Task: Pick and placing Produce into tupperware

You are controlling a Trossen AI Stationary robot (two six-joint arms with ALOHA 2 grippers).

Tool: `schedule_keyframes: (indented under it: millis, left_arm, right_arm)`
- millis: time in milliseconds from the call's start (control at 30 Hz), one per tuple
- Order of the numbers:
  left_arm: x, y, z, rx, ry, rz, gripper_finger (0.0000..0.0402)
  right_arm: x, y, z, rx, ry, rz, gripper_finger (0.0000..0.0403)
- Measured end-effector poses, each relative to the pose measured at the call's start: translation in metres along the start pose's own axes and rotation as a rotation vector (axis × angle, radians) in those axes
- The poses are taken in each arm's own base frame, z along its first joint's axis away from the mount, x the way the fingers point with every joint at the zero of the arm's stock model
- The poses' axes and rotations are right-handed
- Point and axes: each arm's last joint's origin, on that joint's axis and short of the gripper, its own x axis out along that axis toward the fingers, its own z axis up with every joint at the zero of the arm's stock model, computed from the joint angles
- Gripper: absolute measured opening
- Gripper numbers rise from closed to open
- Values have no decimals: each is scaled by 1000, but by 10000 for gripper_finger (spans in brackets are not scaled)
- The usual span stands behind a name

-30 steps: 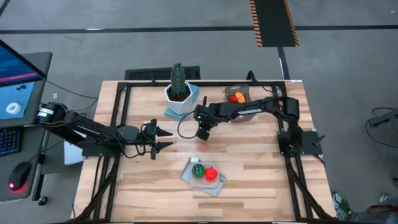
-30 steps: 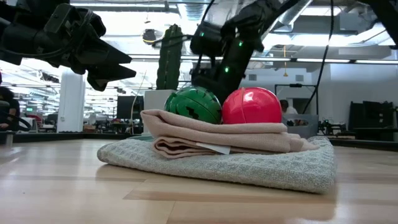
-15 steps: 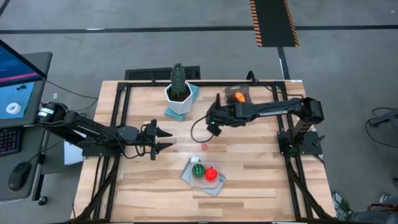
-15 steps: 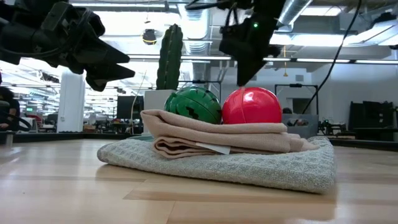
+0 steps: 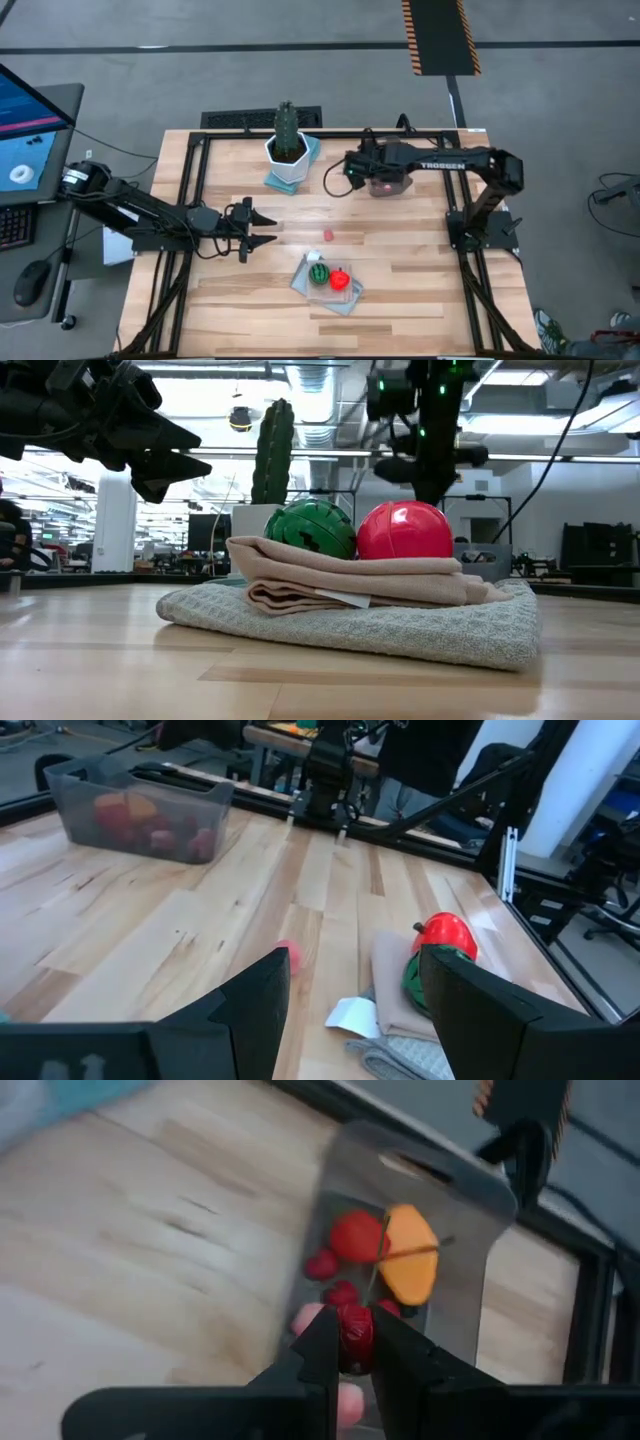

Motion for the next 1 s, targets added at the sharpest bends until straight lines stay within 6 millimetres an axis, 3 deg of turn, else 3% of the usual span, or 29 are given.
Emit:
schedule_keyframes:
  millis: [200,400,667,833,1000]
  left_arm:
    - [0,-1,0,1,-2,3,213]
    - [0,-1,0,1,-3,6,213]
    - [0,0,0,2,-9,24,213]
    - [0,0,0,9,-9,24,213]
    - [0,0,0,17,-10,24,213]
  right_arm:
    - [31,-22,3,60,71,-74,79]
    - [42,-34,7,90,91,-108,153]
    - [36,-24,1,35,90,-74,276]
    - [22,-9,-8,-16,101,-1,293]
    - [-8,15,-15,-133,67,127,294]
